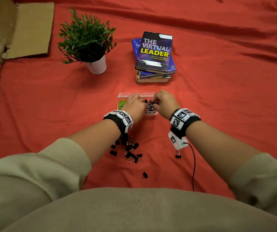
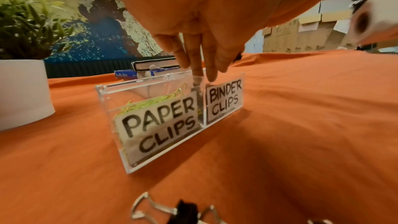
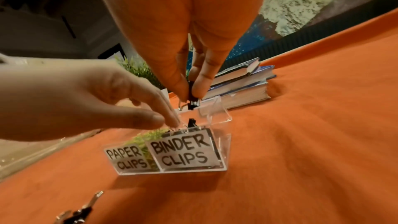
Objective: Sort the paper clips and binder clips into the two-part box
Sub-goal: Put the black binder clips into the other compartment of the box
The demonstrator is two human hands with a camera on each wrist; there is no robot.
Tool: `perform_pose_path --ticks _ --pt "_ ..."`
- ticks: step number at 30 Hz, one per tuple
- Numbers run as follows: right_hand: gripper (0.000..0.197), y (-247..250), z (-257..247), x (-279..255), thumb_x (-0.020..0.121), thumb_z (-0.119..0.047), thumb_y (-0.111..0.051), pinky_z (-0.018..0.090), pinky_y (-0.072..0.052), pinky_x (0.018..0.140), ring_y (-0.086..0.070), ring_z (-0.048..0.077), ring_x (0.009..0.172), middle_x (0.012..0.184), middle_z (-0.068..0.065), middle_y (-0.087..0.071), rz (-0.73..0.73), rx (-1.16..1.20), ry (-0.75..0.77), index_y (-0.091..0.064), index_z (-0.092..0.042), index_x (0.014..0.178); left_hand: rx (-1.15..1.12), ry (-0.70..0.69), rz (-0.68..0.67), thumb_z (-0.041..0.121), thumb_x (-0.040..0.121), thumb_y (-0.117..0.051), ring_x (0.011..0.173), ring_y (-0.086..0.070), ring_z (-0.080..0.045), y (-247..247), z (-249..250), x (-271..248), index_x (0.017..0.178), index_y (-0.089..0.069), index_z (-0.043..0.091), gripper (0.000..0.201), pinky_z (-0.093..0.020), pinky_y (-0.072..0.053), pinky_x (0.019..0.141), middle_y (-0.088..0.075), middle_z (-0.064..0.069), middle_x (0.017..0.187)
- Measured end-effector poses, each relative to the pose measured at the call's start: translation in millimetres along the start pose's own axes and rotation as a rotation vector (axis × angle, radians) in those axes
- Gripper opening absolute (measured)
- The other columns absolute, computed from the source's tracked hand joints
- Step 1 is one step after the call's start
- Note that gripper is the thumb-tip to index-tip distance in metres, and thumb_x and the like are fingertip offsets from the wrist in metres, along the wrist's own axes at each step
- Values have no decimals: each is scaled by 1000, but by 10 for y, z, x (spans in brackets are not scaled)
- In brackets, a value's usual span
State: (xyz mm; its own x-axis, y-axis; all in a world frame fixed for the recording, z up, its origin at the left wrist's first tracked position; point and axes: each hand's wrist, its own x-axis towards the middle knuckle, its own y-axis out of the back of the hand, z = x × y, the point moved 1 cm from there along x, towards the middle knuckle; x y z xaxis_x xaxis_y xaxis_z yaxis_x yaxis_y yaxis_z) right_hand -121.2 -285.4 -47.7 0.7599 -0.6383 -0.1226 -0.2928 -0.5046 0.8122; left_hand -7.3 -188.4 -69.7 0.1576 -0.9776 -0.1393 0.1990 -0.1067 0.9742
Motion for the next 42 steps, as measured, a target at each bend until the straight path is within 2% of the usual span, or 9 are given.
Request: perform_pose_path --ticks 5,9,11,15,17,23,30,35,42 --pt "18 -98 -23 79 75 -3 -64 27 -44 75 -60 27 82 97 13 -60 -119 -83 63 -71 -10 90 -88 10 62 20 85 -53 110 -46 -29 41 9 -392 108 -62 11 26 -39 -35 91 -58 -7 110" --pt "11 14 -27 -189 78 -6 -61 25 -41 71 -55 20 74 79 3 -57 -95 -76 56 -68 -11 84 -210 -28 -115 21 86 -54 107 -52 -26 -137 82 -795 105 -60 15 22 -37 -44 89 -55 -7 110" --pt "10 9 63 -453 81 -9 -57 24 -41 68 -56 19 74 78 2 -59 -199 -144 -19 -66 -14 83 -189 -29 -212 22 86 -55 108 -54 -28 -261 137 -933 108 -58 13 24 -37 -45 90 -56 -9 110" --pt "21 -155 358 -1025 81 -18 -55 31 -50 77 -64 32 97 101 16 -67 -559 -444 -227 -63 -6 97 -139 -24 -323 21 87 -57 107 -53 -32 -418 215 -1055 108 -54 7 25 -39 -42 91 -53 -13 110" --pt "27 -224 448 -1267 82 -20 -56 32 -50 79 -63 33 102 109 18 -65 -630 -470 -300 -60 -4 104 -155 -26 -322 14 88 -54 103 -54 -33 -448 241 -1068 106 -54 6 21 -41 -44 87 -52 -13 109" --pt "10 -414 417 -1511 75 -13 -60 32 -46 77 -61 28 91 97 10 -64 -481 -182 -278 -53 -17 82 -275 36 -214 9 84 -50 104 -54 -31 -449 221 -1129 106 -57 9 23 -39 -46 88 -55 -11 107" --pt "35 -752 -134 -1359 75 -5 -60 22 -42 80 -46 10 84 95 -5 -46 -488 -4 27 -58 -11 109 -354 282 -12 15 83 -54 105 -47 -25 -290 -173 -1292 105 -61 16 23 -31 -37 91 -58 -3 108" --pt "46 -1030 -444 -1263 78 -8 -57 34 -44 94 -51 26 106 110 10 -51 -462 -13 130 -52 -9 124 -321 356 -36 11 82 -53 102 -46 -26 -304 -368 -1480 107 -58 19 27 -36 -41 93 -57 -1 106" --pt "53 -1232 -587 -1169 84 -25 -63 44 -45 96 -42 31 113 123 13 -38 -406 -204 70 -43 -11 132 -390 423 -113 9 82 -55 114 -46 -30 -444 -366 -1519 141 -34 19 63 -38 -37 104 -55 -7 121"
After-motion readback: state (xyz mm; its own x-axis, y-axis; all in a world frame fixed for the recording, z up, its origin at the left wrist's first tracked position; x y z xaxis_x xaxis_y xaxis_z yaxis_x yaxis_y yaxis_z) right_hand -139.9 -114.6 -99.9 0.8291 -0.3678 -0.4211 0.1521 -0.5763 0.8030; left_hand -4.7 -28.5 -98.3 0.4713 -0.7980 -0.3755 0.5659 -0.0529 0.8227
